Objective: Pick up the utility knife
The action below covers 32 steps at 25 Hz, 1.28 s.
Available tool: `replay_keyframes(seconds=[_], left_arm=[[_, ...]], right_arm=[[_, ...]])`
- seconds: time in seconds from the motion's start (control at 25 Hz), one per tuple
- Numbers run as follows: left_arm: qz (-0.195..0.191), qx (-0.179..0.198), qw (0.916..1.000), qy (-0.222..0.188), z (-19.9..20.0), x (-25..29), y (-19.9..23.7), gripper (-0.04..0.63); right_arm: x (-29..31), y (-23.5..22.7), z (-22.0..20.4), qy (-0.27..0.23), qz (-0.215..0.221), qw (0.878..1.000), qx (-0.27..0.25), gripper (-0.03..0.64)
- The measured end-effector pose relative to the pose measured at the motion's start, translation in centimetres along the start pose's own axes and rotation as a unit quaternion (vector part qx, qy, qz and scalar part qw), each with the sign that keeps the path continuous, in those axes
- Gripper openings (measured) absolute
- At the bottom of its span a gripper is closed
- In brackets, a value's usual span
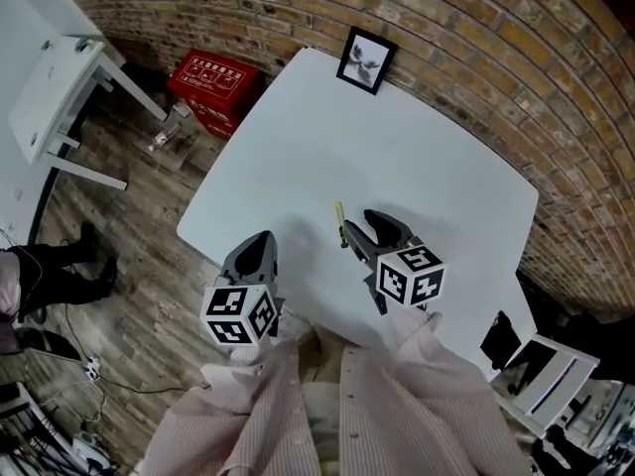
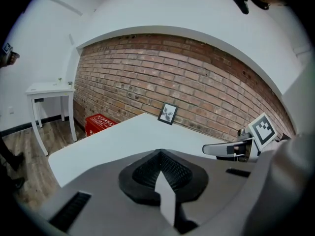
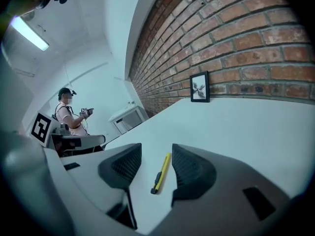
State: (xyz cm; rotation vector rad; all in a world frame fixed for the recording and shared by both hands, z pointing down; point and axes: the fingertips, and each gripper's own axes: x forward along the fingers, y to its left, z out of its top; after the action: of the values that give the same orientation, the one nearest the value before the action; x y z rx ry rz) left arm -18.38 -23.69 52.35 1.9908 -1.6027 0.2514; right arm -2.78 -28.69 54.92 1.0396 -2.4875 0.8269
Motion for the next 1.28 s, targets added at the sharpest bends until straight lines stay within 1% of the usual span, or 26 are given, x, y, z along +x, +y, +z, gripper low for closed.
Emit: replay_keyframes(seconds=[0.36, 0.6, 0.8, 0.96, 1.04, 1.12, 1.28], left_arm=[[-0.002, -0.003, 0.9995, 0.03, -1.1, 2.5, 1.0, -0.006], [-0.015, -0.001, 0.9989, 0.044, -1.4, 3.6, 1.2, -0.006], [-0.029, 0.004, 0.9981, 0.055, -1.9, 4.4, 1.1, -0.006], [-0.033, 0.004, 0.9976, 0.06, -2.2, 4.5, 1.3, -0.006], [-0.035, 0.005, 0.9974, 0.062, -2.3, 4.5, 1.5, -0.006], [-0.035, 0.004, 0.9973, 0.064, -2.4, 4.5, 1.7, -0.006], [-0.038, 0.003, 0.9971, 0.065, -2.4, 4.5, 1.8, -0.006]], right_arm=[[2.7, -0.6, -1.7, 0.041, -0.01, 0.999, 0.005, 0.196], [4.0, -0.5, -2.8, 0.068, -0.023, 0.997, 0.003, 0.196], [5.2, -0.7, -3.8, 0.09, -0.054, 0.994, -0.016, 0.196], [5.7, -0.7, -4.9, 0.115, -0.077, 0.989, -0.055, 0.195], [5.7, -0.6, -5.0, 0.118, -0.088, 0.987, -0.068, 0.195], [5.8, -0.6, -5.0, 0.117, -0.098, 0.986, -0.07, 0.192], [5.7, -1.2, -5.0, 0.122, -0.116, 0.983, -0.073, 0.138]])
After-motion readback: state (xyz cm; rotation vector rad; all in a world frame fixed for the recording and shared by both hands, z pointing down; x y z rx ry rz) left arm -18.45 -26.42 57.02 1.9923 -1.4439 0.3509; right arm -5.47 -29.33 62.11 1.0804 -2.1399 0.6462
